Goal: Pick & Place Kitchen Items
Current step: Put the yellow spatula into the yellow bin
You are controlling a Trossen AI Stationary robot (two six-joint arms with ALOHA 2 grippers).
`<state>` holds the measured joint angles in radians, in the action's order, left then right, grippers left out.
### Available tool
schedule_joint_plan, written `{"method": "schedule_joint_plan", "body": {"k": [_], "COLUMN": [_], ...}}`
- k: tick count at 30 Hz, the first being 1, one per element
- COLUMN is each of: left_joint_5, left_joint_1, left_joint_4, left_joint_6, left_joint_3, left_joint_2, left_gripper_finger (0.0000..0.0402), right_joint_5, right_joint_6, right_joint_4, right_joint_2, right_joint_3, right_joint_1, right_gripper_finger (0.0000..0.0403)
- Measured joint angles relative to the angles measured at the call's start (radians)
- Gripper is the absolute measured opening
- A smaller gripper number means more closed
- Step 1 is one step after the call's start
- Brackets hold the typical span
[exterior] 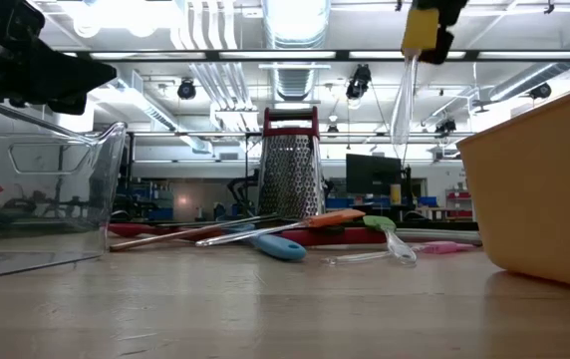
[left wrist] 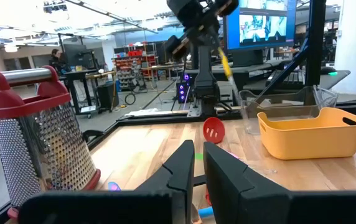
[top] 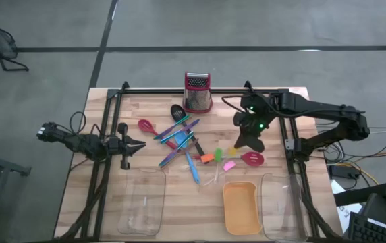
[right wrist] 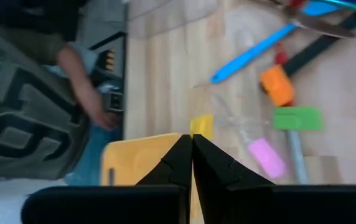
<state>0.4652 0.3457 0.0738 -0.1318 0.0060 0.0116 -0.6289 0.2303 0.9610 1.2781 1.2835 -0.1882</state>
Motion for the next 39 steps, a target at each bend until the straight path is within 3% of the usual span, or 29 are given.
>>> {"method": "schedule_joint_plan", "body": {"k": [5, 15, 26, 32, 39], "left_joint_5": [0.000, 0.000, 0.000, 0.000, 0.000], "left_joint_1": [0.000, 0.000, 0.000, 0.000, 0.000], "left_joint_4": [0.000, 0.000, 0.000, 0.000, 0.000], "left_joint_6": [0.000, 0.000, 0.000, 0.000, 0.000], "left_joint_3": [0.000, 0.000, 0.000, 0.000, 0.000], "left_joint_2": [0.000, 0.000, 0.000, 0.000, 0.000], "left_gripper_finger": [0.0042, 0.0042, 0.0042, 0.0042, 0.0042], "right_joint_5": [-0.002, 0.005, 0.141, 0.135, 0.054], "right_joint_6": [0.020, 0.213, 0.455, 0.574, 0.635], "right_joint_4": [0.061, 0.041, -0.089, -0.236, -0.430], "right_joint_2": [-0.001, -0.007, -0.003, 0.027, 0.100], "right_joint_3": [0.039, 0.040, -0.063, -0.170, -0.264], "right_joint_1": [0.068, 0.247, 0.471, 0.533, 0.556], "right_gripper_finger": [0.0008, 0.0008, 0.0008, 0.0008, 0.0008]}}
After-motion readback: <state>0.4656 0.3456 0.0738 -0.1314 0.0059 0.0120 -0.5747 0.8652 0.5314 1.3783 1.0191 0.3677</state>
